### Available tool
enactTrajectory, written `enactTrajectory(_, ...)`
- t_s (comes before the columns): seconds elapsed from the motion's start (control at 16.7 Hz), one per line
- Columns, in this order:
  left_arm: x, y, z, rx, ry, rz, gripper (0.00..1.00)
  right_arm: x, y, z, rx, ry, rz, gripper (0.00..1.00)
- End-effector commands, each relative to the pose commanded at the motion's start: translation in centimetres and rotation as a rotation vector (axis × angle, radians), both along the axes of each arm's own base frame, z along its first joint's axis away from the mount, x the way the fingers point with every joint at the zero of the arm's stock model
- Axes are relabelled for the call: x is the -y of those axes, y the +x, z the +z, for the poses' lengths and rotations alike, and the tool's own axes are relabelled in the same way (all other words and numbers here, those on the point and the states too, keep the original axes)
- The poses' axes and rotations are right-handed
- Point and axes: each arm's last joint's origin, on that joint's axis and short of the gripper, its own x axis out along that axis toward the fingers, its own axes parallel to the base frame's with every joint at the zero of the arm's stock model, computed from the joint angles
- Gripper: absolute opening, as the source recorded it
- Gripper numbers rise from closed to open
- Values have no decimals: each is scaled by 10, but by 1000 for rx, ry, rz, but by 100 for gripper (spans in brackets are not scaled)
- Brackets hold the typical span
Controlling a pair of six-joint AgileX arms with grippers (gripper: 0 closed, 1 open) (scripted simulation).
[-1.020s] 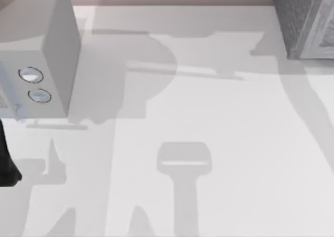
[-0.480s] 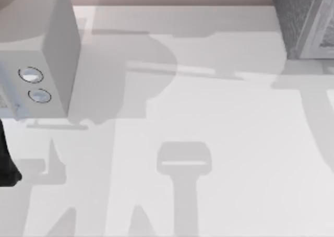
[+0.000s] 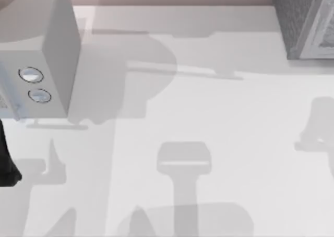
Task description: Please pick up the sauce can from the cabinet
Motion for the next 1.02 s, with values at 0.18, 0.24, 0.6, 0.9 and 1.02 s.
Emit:
enactTrajectory(0.18,0,0,0,0,0,0,100,4,-9,-64,16,3,3,0)
enactTrajectory(0.24,0,0,0,0,0,0,100,5,-11,-80,30,4,4,0)
enactTrajectory(0.6,0,0,0,0,0,0,100,8,-14,-122,100,3,8,0)
enactTrajectory(0.9,0,0,0,0,0,0,100,7,-13,-123,93,6,10,0)
enactTrajectory(1.02,0,0,0,0,0,0,100,6,-13,-115,113,5,20,0)
